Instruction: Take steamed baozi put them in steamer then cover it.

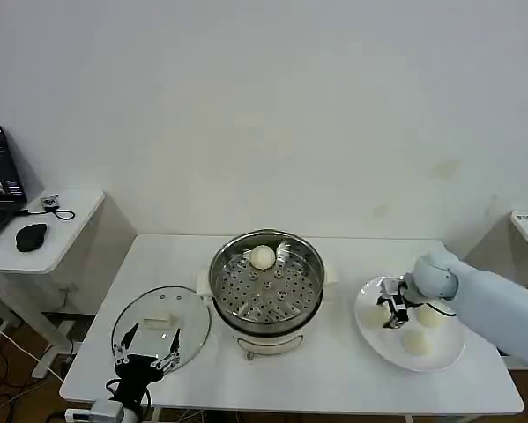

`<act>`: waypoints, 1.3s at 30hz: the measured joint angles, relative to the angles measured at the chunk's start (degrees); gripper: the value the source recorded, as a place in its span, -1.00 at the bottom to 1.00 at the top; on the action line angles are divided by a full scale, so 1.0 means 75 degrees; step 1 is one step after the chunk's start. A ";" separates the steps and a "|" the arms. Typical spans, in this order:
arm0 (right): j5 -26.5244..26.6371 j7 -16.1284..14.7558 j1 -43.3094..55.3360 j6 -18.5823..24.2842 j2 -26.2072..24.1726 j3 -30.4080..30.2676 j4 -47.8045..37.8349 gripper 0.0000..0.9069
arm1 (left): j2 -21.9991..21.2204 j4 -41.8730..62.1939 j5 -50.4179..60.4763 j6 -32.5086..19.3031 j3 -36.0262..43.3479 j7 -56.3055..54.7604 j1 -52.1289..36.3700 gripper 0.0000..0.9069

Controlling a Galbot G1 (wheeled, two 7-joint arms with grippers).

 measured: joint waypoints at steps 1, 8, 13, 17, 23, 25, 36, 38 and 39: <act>0.0066 -0.0021 0.0160 -0.0008 -0.0047 -0.0061 0.0044 0.44 | 0.0008 -0.0001 -0.0001 0.0000 0.0000 0.0000 -0.0002 1.00; 0.0648 -0.0117 0.1584 -0.0116 -0.0112 -0.0736 0.0412 0.44 | 0.0040 -0.0009 -0.0001 0.0008 0.0061 0.0006 -0.0095 1.00; 0.1234 -0.0088 0.2947 -0.0251 0.0079 -0.1477 0.0735 0.47 | 0.0074 0.0027 -0.0001 0.0012 0.0079 0.0016 -0.0184 1.00; 0.1761 0.0000 0.3903 -0.0420 0.0476 -0.2037 0.0872 0.47 | 0.0097 0.0000 -0.0001 0.0012 0.0042 0.0016 -0.0241 1.00; 0.2705 0.0277 0.4710 -0.0891 0.1425 -0.2589 0.0890 0.47 | 0.0131 -0.0038 -0.0037 0.0008 -0.0092 -0.0012 -0.0307 1.00; 0.3064 0.0412 0.4835 -0.1117 0.1833 -0.2711 0.0835 0.47 | 0.0117 -0.0058 -0.0046 0.0002 -0.0143 -0.0018 -0.0312 1.00; 0.4674 0.1236 0.4681 -0.2307 0.4025 -0.3245 0.0047 0.47 | -0.0002 -0.0252 -0.0077 -0.0065 -0.0509 -0.0042 -0.0265 1.00; 0.4831 0.1364 0.4578 -0.2462 0.4334 -0.3326 -0.0100 0.47 | -0.0018 -0.0262 -0.0092 -0.0081 -0.0562 -0.0049 -0.0257 1.00; 0.4914 0.1428 0.4516 -0.2537 0.4480 -0.3357 -0.0180 0.47 | -0.0032 -0.0267 -0.0096 -0.0092 -0.0588 -0.0053 -0.0259 1.00</act>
